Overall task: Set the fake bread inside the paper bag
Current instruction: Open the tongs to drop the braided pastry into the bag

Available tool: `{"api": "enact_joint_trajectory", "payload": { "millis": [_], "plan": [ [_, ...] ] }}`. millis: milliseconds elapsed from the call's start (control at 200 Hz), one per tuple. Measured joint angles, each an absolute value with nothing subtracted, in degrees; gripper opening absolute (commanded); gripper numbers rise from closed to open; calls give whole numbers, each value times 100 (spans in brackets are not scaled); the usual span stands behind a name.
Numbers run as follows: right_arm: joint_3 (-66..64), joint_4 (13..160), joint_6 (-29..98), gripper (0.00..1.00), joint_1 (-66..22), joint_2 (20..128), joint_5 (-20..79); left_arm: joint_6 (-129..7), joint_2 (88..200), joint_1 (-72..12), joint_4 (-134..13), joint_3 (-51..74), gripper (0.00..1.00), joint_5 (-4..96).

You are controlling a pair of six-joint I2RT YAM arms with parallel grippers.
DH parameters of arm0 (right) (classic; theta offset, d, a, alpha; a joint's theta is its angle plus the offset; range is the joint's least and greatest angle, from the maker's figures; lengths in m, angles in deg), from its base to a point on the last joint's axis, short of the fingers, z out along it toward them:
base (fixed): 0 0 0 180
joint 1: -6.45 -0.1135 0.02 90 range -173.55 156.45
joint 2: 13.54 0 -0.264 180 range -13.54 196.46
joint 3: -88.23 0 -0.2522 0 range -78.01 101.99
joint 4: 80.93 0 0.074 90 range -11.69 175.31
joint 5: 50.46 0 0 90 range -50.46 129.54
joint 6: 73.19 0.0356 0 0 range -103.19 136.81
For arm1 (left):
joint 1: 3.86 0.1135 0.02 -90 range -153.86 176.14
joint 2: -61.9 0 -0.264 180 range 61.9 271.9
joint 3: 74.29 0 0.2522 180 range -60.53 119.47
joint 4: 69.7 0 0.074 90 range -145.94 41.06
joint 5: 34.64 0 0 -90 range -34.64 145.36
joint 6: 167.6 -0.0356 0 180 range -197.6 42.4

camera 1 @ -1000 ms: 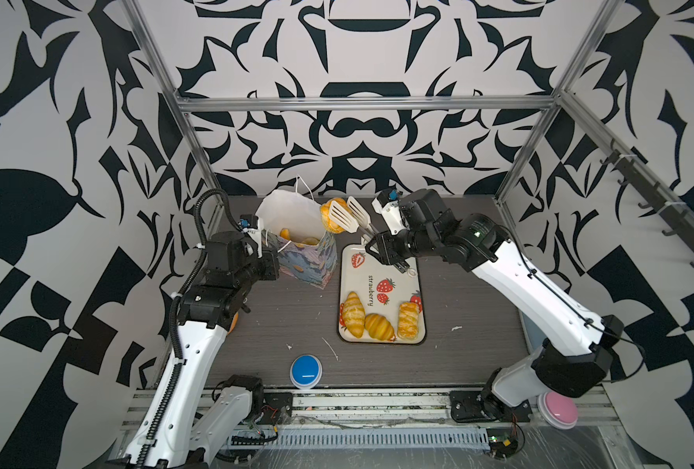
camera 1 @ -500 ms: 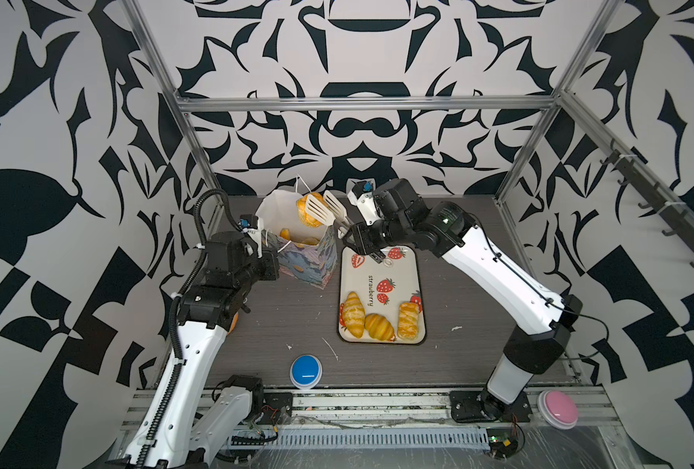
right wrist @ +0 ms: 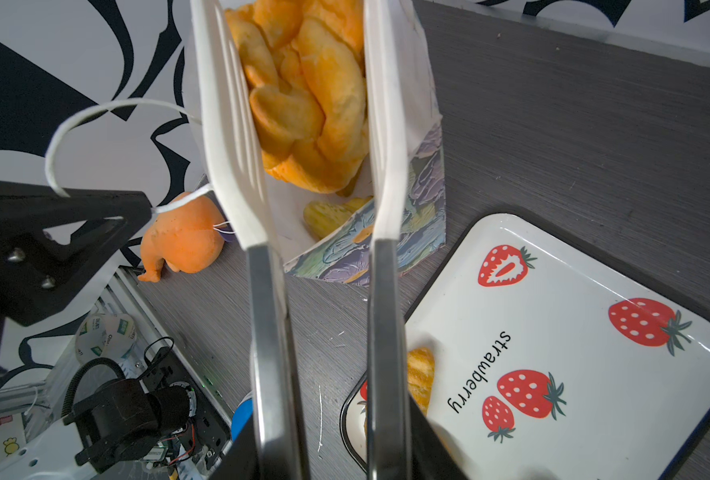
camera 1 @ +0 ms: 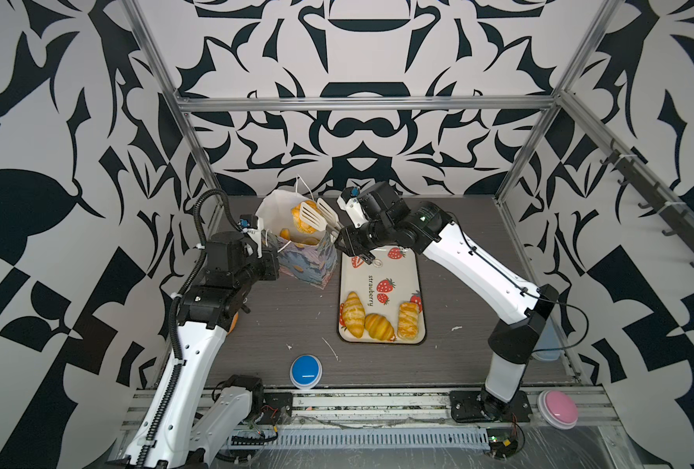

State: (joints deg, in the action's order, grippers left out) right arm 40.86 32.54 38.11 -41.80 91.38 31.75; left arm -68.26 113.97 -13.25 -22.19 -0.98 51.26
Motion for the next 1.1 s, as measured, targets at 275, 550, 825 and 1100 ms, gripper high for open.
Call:
{"api": "enact_joint_trajectory", "payload": {
  "millis": [275,550,825,1100],
  "plan": [
    [3721,3457,3872,43,-4180,9136,3168,-6826,11360,-1325,-2219,-98,4,5126],
    [3677,3532,3922,47,-4191,9136,3168,-6826,11349,-1325,-2219,-98,5,5126],
    [3677,3545,3937,52,-4224,9081,3168,-6826,11323,-1325,-2219,-98,5,5126],
    [3677,3542,3935,54,-4246,9033,3181,-6830,11323,-1325,-2219,-98,5,5126]
  ]
}}
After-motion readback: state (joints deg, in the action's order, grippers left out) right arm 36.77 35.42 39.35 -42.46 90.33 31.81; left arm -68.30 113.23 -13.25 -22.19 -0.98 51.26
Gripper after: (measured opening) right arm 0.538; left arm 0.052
